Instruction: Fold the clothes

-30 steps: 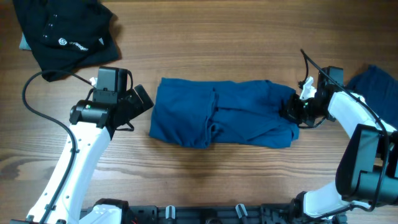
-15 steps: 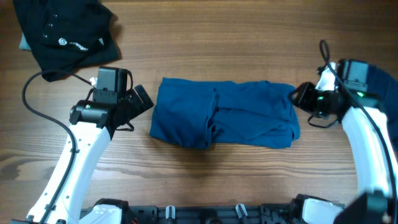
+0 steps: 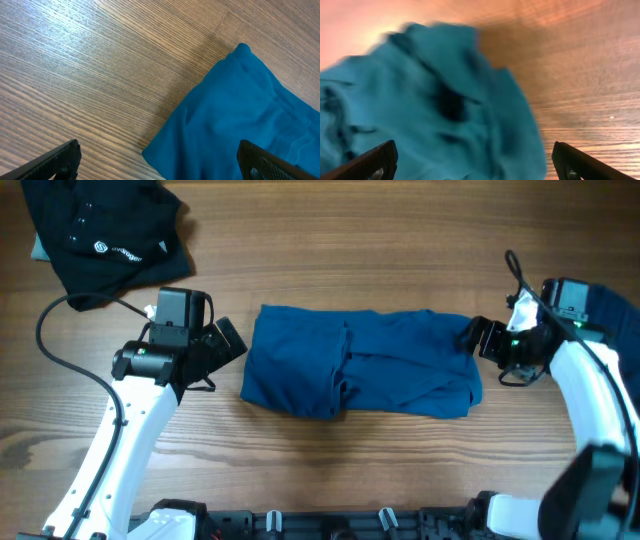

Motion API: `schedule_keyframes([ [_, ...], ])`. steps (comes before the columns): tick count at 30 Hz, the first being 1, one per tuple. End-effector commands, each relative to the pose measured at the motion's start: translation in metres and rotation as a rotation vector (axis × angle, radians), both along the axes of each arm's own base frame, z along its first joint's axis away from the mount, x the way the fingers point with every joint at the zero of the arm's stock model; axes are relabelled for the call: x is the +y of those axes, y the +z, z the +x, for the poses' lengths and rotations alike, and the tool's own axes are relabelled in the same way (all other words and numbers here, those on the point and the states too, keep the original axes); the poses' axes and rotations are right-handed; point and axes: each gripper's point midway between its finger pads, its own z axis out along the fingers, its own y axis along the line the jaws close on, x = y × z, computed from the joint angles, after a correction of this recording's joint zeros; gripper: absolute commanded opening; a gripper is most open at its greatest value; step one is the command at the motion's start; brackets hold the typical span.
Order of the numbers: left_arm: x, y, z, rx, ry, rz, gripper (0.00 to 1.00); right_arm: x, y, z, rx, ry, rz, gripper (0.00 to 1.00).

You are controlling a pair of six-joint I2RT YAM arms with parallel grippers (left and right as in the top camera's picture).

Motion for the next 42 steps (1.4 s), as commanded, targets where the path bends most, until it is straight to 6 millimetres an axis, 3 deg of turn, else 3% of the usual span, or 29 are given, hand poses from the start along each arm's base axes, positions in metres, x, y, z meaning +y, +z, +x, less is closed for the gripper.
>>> schedule_keyframes([
  [1, 0.001, -0.005, -0.003, 0.019, 0.012, -0.006, 1.0, -0.006, -0.033, -0.005, 0.085, 0.007, -0.002, 1.0],
  [4, 0.001, -0.005, -0.003, 0.019, 0.012, -0.006, 1.0, -0.005, -0.05, -0.009, 0.132, 0.03, 0.006, 0.99],
  [15, 0.001, -0.005, -0.002, 0.019, 0.012, -0.006, 1.0, 0.01, -0.078, -0.024, 0.208, 0.085, 0.091, 1.0],
  [23, 0.001, -0.005, -0.002, 0.019, 0.012, -0.006, 1.0, 0.021, -0.08, -0.023, 0.199, 0.097, 0.158, 1.0],
  [26, 0.001, -0.005, -0.002, 0.019, 0.012, -0.006, 1.0, 0.04, -0.078, -0.024, 0.151, 0.166, 0.263, 1.0],
  [37, 0.001, -0.005, -0.002, 0.019, 0.012, -0.006, 1.0, 0.052, -0.093, -0.047, 0.182, 0.165, 0.315, 1.0],
  [42, 0.001, -0.005, -0.003, 0.019, 0.012, -0.006, 1.0, 0.052, -0.095, -0.047, 0.186, 0.14, 0.322, 0.82],
])
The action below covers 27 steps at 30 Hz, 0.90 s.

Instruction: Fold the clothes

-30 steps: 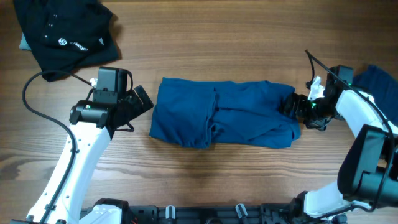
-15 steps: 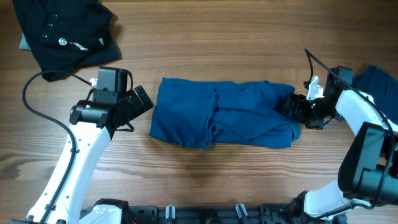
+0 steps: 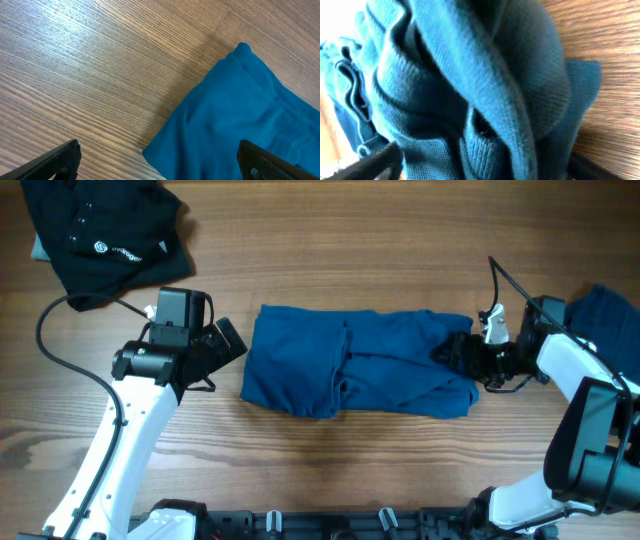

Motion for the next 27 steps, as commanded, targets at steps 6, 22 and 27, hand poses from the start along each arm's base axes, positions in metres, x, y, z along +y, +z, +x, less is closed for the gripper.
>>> schedule_keyframes([
  [6, 0.001, -0.005, -0.002, 0.016, 0.011, -0.007, 1.0, 0.006, -0.04, -0.036, 0.177, -0.024, -0.007, 0.4],
  [22, 0.007, -0.005, -0.001, 0.012, 0.026, 0.025, 1.0, -0.003, -0.001, -0.009, 0.124, -0.17, -0.017, 0.11],
  [27, 0.02, -0.003, 0.0, 0.004, 0.058, 0.084, 1.0, -0.005, 0.03, -0.002, 0.049, -0.219, -0.022, 0.04],
])
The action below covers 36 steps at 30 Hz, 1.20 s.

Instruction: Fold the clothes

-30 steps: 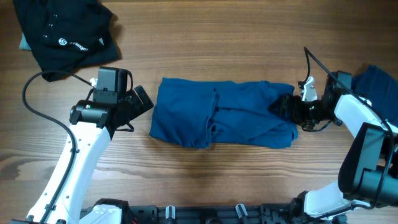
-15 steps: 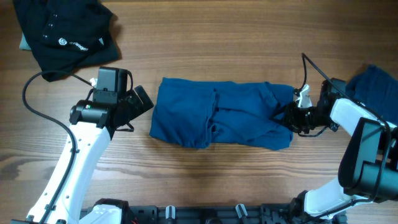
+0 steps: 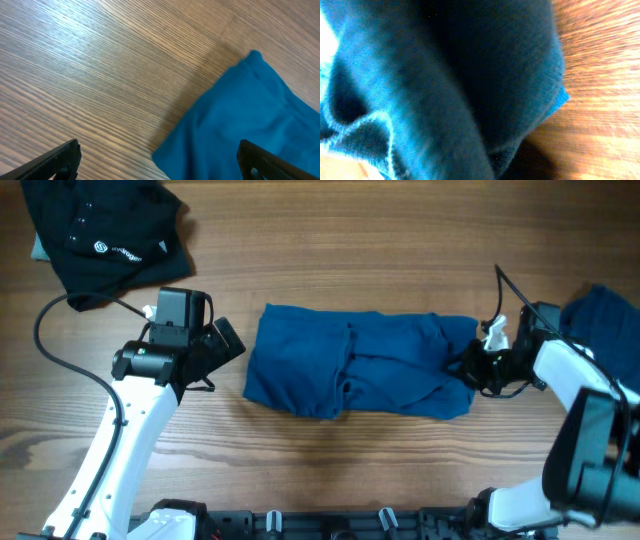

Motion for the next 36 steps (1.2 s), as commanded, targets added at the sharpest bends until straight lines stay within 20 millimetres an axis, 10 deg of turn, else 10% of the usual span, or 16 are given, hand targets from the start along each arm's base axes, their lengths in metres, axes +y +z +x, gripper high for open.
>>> schedule_keyframes([
  [1, 0.016, -0.004, -0.001, 0.009, 0.051, 0.051, 1.0, -0.006, 0.031, 0.01, -0.08, -0.057, -0.043, 0.04],
  [21, 0.07, -0.009, -0.016, 0.068, 0.233, 0.053, 1.0, -0.058, 0.115, 0.017, -0.159, -0.161, -0.362, 0.04],
  [36, 0.061, -0.01, -0.015, 0.069, 0.213, 0.003, 1.0, 0.026, 0.124, 0.039, -0.202, -0.075, -0.287, 0.04],
])
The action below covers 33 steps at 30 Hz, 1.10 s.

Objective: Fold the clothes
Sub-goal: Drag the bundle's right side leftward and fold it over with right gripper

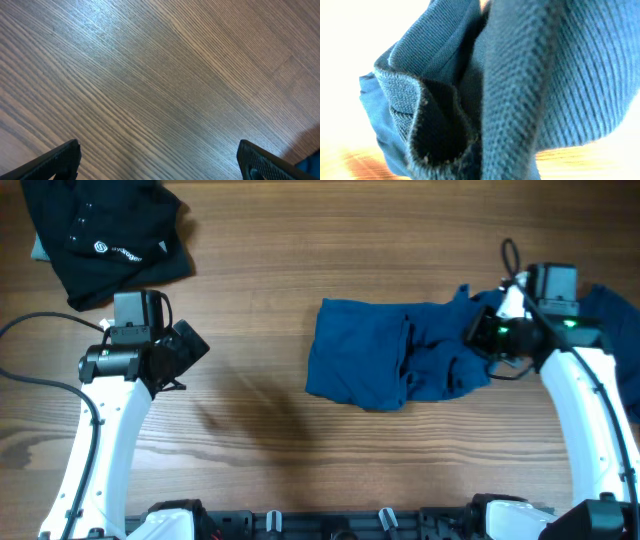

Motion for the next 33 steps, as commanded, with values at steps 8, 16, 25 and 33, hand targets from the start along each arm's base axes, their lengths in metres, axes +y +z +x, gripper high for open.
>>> schedule_keyframes([
  [8, -0.001, -0.005, -0.001, 0.012, 0.01, -0.016, 1.0, 0.068, 0.008, 0.007, -0.03, 0.037, -0.001, 0.04],
  [16, -0.001, -0.005, -0.002, 0.012, 0.009, -0.016, 1.0, 0.095, 0.01, 0.004, -0.041, 0.054, 0.02, 0.04],
  [25, -0.001, -0.005, -0.003, 0.019, 0.009, -0.016, 1.0, 0.119, -0.009, 0.003, 0.004, 0.096, 0.021, 0.04],
  [33, -0.001, -0.005, -0.003, 0.02, 0.009, -0.016, 1.0, 0.149, -0.051, 0.006, 0.082, 0.124, 0.017, 0.09],
])
